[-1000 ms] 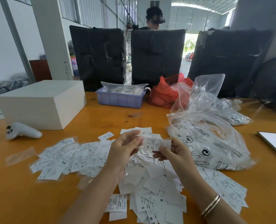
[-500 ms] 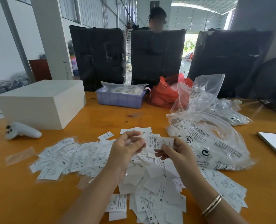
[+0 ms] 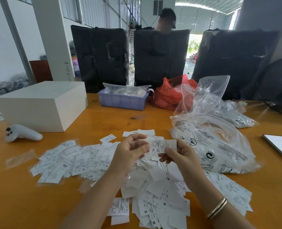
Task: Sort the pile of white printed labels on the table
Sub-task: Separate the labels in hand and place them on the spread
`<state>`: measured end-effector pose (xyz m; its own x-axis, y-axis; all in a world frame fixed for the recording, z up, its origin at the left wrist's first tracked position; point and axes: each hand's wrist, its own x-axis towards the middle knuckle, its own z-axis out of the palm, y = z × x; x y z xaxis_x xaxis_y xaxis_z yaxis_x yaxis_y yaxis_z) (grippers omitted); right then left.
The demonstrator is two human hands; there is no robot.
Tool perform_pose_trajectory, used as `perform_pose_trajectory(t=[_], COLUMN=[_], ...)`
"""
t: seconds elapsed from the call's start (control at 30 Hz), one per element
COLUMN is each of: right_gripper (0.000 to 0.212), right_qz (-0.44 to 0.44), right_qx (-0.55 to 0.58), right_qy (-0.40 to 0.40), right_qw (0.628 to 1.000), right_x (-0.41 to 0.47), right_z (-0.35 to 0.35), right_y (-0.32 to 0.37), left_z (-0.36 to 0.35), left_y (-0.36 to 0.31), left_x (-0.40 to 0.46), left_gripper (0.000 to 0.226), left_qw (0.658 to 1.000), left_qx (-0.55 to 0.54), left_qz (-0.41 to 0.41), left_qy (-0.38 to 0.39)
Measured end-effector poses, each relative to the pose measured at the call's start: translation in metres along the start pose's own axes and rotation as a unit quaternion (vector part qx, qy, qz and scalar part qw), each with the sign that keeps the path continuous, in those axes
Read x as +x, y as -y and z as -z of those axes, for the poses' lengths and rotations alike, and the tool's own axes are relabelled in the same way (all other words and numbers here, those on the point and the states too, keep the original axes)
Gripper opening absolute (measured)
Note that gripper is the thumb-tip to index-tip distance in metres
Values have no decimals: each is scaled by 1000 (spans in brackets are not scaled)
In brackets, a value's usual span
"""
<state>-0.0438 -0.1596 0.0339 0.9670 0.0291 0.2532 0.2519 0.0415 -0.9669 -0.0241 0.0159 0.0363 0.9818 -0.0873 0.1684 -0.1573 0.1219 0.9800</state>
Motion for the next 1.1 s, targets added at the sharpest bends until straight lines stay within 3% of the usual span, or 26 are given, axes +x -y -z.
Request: perform_pose_trajectory(t=[0.3,0.53,0.77,0.87,1.1], right_gripper=[13,28,21,33,48], right_qz=[17,9,86,97,112], right_qx=[-24,-58,-171,-275,-353], right_qy=[21,22,-71,-30,18], right_qw=[999,998,979,956,929], right_x=[-1,-1,-4,-8,-12], right_z=[3,-4,-17,-27,-30], right_y=[-1,-4,-10,-14,-12], left_z=[0,-6,-9,-8,-5], left_y=[-1,-1,-3,-1,-2], left_x=[-1,-4,-3,-3,-4], left_gripper=[21,21,18,16,11], left_qw=[1000,998,999,998,998], left_qx=[24,48,-16,7,17], left_qz=[6,29,40,35,57], left_qy=[6,40,-24,-48,-34])
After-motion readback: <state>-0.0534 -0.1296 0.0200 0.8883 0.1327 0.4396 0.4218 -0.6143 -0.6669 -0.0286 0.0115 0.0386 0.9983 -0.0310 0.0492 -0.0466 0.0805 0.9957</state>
